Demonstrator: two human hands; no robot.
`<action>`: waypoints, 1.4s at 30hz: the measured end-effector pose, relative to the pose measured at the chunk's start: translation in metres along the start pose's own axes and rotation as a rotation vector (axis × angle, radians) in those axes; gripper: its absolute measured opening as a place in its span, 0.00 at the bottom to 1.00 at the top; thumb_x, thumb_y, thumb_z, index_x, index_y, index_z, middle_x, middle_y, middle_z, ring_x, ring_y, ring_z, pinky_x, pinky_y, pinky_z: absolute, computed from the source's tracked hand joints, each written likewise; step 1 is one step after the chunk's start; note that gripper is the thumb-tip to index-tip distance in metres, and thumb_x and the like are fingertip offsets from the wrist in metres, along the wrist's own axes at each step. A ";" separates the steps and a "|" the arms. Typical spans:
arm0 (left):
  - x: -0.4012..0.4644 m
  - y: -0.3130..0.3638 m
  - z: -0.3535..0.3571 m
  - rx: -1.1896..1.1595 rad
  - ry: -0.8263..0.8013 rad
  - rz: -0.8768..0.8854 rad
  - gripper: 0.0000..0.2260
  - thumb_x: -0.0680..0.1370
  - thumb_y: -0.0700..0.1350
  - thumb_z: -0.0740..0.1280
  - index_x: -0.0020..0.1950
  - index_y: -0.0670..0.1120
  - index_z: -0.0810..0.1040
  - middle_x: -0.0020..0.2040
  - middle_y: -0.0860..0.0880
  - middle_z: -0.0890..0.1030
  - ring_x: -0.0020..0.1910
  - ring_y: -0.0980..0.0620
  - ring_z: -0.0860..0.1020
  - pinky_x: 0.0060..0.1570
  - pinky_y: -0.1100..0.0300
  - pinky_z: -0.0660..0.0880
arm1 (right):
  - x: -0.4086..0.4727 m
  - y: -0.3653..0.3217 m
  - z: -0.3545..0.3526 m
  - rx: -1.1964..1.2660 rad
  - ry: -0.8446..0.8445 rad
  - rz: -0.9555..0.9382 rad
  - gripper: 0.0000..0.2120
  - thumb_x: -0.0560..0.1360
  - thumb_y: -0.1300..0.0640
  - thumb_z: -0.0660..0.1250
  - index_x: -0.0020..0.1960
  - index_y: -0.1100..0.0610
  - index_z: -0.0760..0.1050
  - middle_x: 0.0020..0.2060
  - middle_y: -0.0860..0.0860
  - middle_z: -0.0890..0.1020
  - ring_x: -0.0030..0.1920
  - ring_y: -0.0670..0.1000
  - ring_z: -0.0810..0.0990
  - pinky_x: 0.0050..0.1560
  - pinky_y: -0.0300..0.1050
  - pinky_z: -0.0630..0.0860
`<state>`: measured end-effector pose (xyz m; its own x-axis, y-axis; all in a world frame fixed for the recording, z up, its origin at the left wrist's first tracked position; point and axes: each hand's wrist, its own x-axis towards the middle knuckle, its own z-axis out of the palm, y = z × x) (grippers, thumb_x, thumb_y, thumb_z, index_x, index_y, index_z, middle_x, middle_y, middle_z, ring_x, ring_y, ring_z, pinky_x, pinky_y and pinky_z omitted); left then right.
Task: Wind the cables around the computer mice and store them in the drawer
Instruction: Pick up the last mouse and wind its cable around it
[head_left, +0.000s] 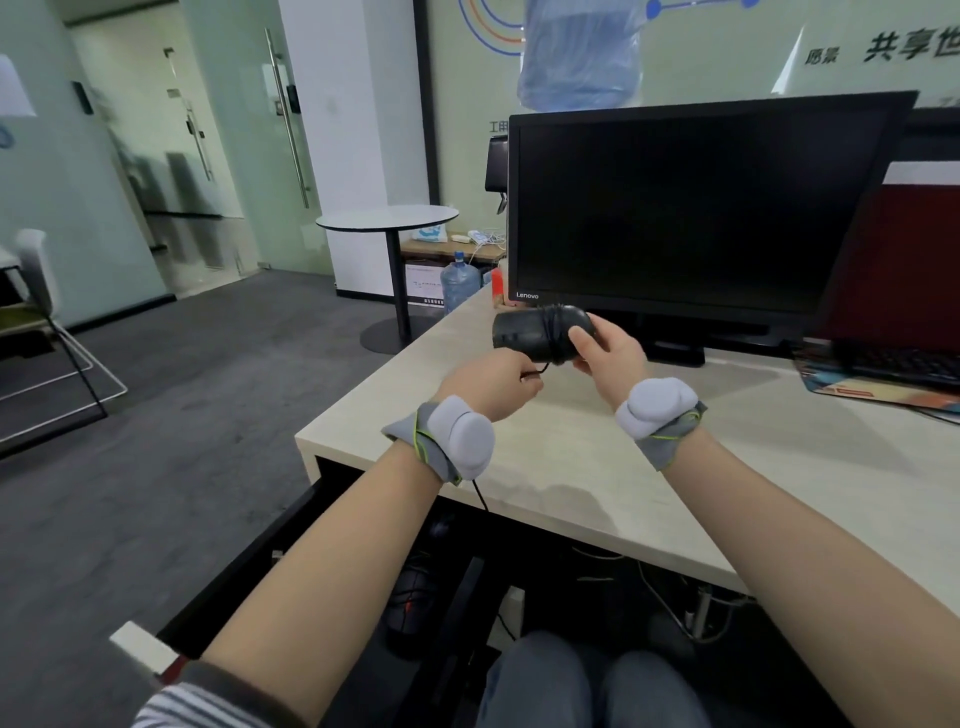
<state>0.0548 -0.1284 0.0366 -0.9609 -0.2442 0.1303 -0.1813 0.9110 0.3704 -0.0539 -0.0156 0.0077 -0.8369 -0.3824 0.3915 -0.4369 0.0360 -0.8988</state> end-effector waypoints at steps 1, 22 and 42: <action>0.000 0.000 -0.003 0.034 0.002 0.012 0.12 0.79 0.48 0.59 0.53 0.44 0.79 0.48 0.44 0.81 0.49 0.44 0.78 0.52 0.53 0.75 | 0.000 0.000 -0.002 -0.096 -0.029 -0.050 0.15 0.78 0.57 0.60 0.64 0.59 0.72 0.49 0.52 0.76 0.51 0.52 0.76 0.53 0.46 0.75; 0.006 -0.035 -0.054 -0.343 -0.024 0.271 0.11 0.75 0.43 0.68 0.38 0.59 0.77 0.40 0.60 0.79 0.34 0.66 0.75 0.35 0.73 0.71 | -0.020 -0.005 -0.015 0.367 -0.573 0.354 0.12 0.80 0.58 0.53 0.51 0.59 0.75 0.42 0.55 0.80 0.44 0.53 0.78 0.57 0.52 0.76; 0.000 -0.010 0.011 -0.470 -0.329 -0.122 0.14 0.81 0.46 0.53 0.62 0.45 0.74 0.32 0.49 0.74 0.25 0.55 0.69 0.25 0.66 0.68 | -0.008 0.007 0.008 0.793 0.030 0.196 0.10 0.79 0.56 0.59 0.57 0.59 0.73 0.45 0.51 0.81 0.44 0.47 0.80 0.50 0.38 0.79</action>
<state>0.0544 -0.1338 0.0223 -0.9669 -0.1541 -0.2033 -0.2548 0.6196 0.7424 -0.0477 -0.0195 -0.0033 -0.8872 -0.4120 0.2078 0.0719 -0.5683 -0.8197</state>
